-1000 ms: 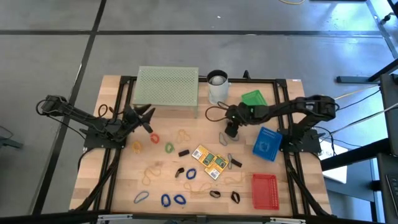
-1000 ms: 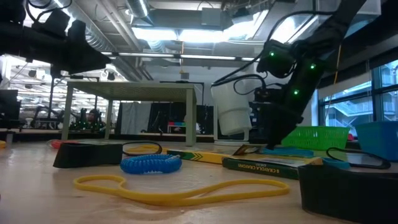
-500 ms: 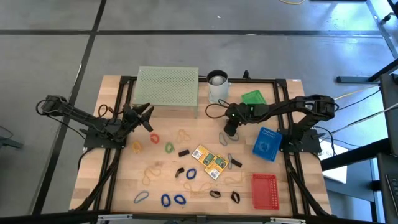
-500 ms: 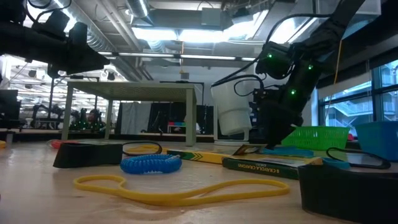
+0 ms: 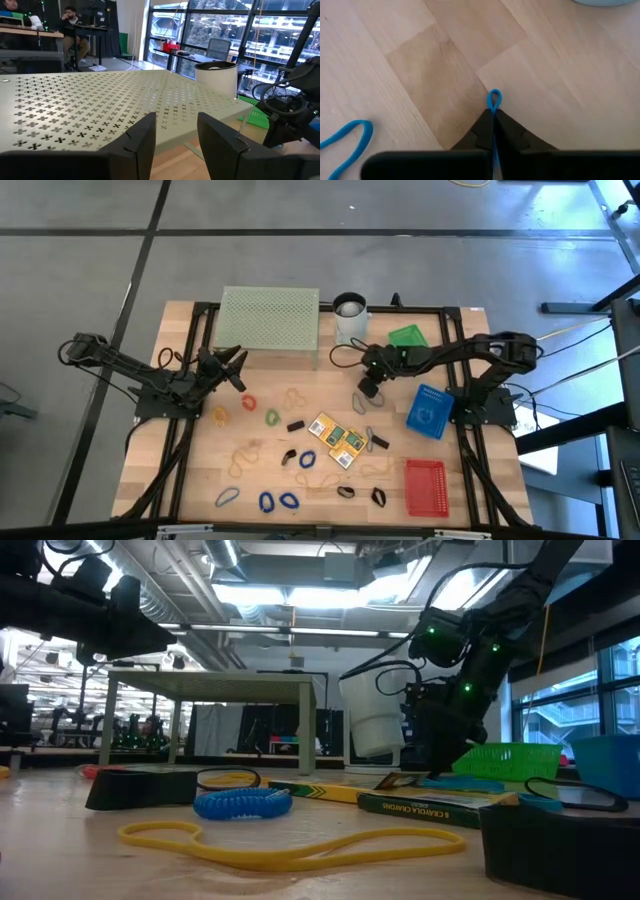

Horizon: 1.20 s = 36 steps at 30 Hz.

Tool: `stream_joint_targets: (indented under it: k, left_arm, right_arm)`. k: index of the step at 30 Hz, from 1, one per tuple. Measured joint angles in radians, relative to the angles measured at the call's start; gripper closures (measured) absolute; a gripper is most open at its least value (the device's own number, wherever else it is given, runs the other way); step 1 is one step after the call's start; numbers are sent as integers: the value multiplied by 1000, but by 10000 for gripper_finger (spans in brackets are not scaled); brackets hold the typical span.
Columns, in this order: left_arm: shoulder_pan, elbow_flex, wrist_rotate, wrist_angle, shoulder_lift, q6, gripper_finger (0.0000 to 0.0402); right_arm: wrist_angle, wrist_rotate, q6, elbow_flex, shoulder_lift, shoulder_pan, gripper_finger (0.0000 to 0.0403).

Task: Pick & Place Office Desk Supplies
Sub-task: Put the blue rubber band into the green bin

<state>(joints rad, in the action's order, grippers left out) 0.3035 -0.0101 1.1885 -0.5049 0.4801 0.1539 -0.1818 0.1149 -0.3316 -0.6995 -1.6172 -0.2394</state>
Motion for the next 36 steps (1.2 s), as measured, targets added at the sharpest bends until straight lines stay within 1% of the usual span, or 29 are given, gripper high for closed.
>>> stream_joint_targets:
  k: [8, 13, 23, 28, 32, 36]
  left_arm:
    - [0, 0, -2, 0, 0, 19, 263]
    - [0, 0, -3, 0, 0, 19, 263]
    - [0, 0, -4, 3, 0, 19, 263]
    - [0, 0, -4, 4, 0, 17, 263]
    - [0, 0, -4, 8, 0, 16, 263]
    - [0, 0, -4, 7, 0, 16, 263]
  right_arm:
    - [10, 63, 33, -85, 65, -3, 398]
    - [16, 112, 37, -116, 137, -2, 398]
    - [29, 267, 64, -125, 396, -2, 398]
    - [43, 285, 89, -125, 515, -2, 398]
    - [9, 335, 109, -125, 563, -2, 398]
    - [-95, 406, 103, -125, 566, -9, 397]
